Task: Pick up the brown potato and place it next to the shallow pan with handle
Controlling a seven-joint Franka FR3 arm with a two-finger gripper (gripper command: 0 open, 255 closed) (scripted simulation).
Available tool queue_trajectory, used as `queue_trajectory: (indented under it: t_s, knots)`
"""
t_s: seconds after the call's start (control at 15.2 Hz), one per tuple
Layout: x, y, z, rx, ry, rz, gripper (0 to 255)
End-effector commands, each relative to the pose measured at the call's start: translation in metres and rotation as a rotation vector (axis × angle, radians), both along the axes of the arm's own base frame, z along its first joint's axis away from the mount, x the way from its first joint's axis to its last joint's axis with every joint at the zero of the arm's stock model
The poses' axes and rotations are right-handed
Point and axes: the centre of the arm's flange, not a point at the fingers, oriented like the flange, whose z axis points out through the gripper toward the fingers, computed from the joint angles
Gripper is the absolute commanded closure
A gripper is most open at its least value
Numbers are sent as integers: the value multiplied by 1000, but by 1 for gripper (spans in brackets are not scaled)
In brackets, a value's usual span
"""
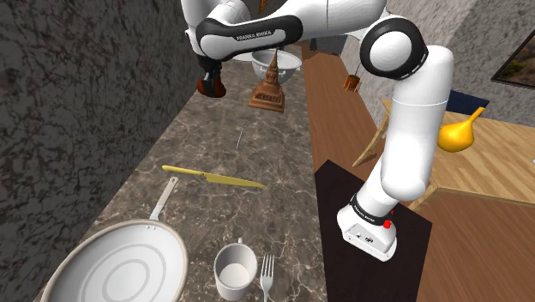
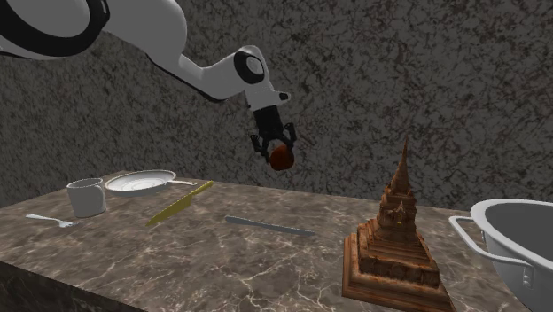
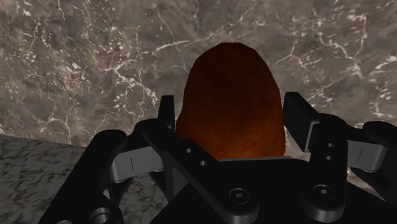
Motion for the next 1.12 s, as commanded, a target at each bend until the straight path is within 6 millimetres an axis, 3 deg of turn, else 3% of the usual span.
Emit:
queue_trajectory:
  t_s: [0.0,0.07,1.06]
  knots:
    - [0,0,10,0,0,0,255]
    - [0,0,11,0,0,0,255]
    - [-173,97,12,0,0,0,255]
